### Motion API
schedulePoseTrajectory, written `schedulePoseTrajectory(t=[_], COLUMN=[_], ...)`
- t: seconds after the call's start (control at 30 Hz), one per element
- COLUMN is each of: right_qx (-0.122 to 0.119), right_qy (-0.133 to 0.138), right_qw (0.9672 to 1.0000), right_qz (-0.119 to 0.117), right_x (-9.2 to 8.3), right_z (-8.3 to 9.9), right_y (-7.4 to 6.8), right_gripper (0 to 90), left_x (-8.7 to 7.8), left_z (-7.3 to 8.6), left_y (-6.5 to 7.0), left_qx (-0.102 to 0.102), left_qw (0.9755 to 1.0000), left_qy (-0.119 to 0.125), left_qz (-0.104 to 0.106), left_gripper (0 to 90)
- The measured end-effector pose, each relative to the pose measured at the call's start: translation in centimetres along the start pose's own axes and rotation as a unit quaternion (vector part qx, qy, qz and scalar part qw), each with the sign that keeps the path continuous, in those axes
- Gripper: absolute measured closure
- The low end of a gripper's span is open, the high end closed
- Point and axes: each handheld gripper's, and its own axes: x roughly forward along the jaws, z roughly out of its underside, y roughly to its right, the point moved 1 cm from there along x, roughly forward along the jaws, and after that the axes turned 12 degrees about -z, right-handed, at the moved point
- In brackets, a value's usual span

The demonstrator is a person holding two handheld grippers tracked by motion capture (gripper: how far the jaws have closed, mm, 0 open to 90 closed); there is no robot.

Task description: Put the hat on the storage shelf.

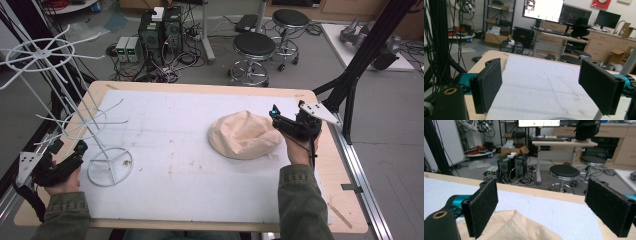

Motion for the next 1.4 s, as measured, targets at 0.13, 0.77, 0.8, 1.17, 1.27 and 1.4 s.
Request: schedulePoseTrajectory(t=[0.13, 0.77, 0.8, 1.17, 1.27, 1.4], right_qx=[-0.001, -0.036, -0.028, -0.049, -0.069, -0.106], right_qy=[-0.013, -0.102, -0.102, -0.184, -0.212, -0.261], right_qw=[0.9999, 0.9908, 0.9907, 0.9749, 0.9669, 0.9516], right_qz=[-0.01, -0.081, -0.085, -0.116, -0.124, -0.124], right_x=[1.3, 8.9, 9.2, 12.2, 12.7, 13.7], right_z=[-0.6, -1.9, -1.8, -0.7, 0.0, 1.4], right_y=[0.1, -0.7, -0.6, -0.6, -0.4, -0.3], right_gripper=[10.6, 10.6, 10.6, 10.7, 10.6, 10.7], left_x=[0.0, 0.2, 0.2, 0.2, 0.2, 0.2], left_z=[0.0, 0.1, 0.0, 0.1, 0.1, 0.1], left_y=[0.0, 0.0, 0.0, -0.1, -0.1, 0.0], left_qx=[0.002, 0.001, 0.001, 0.002, 0.003, 0.004], left_qw=[1.0, 1.0, 1.0, 1.0, 1.0, 1.0], left_qy=[-0.001, -0.002, -0.001, -0.002, -0.002, -0.002], left_qz=[0.0, 0.002, 0.002, 0.002, 0.003, 0.004], left_gripper=[19.2, 19.2, 19.2, 19.2, 19.2, 19.2])
